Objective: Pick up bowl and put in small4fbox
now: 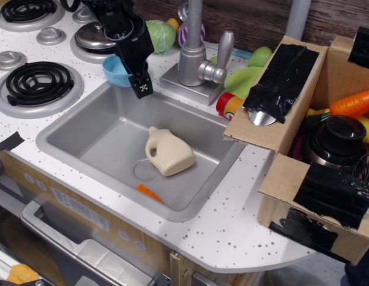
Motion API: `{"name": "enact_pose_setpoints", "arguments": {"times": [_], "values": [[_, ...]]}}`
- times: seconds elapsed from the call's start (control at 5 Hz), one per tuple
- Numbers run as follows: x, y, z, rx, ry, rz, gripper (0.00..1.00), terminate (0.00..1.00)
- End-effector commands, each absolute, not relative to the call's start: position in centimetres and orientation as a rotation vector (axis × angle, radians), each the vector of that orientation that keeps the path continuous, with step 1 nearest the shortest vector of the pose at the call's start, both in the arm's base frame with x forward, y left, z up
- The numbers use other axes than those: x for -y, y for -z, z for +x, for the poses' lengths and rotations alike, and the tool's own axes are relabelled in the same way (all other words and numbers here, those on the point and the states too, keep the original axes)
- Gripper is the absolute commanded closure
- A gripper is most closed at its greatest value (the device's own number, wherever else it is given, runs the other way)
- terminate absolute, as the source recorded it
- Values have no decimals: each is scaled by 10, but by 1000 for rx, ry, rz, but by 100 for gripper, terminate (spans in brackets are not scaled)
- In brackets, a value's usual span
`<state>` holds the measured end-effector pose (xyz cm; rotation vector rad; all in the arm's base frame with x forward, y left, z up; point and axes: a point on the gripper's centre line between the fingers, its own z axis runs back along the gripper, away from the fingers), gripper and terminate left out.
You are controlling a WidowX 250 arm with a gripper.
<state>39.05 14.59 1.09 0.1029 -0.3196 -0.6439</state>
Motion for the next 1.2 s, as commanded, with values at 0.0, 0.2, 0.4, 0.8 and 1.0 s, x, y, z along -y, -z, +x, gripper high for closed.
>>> {"name": "enact_pose_setpoints", "arguments": {"times": [0.0,0.2,0.4,0.8,1.0], "values": [[-148,-29,392,315,576,104,100,0],[-142,-34,384,268,525,70,100,0],[-130,-35,369,235,459,26,100,0],[-48,-101,330,173,202,-89,100,0],[-4,-134,313,154,26,-173,100,0]]}}
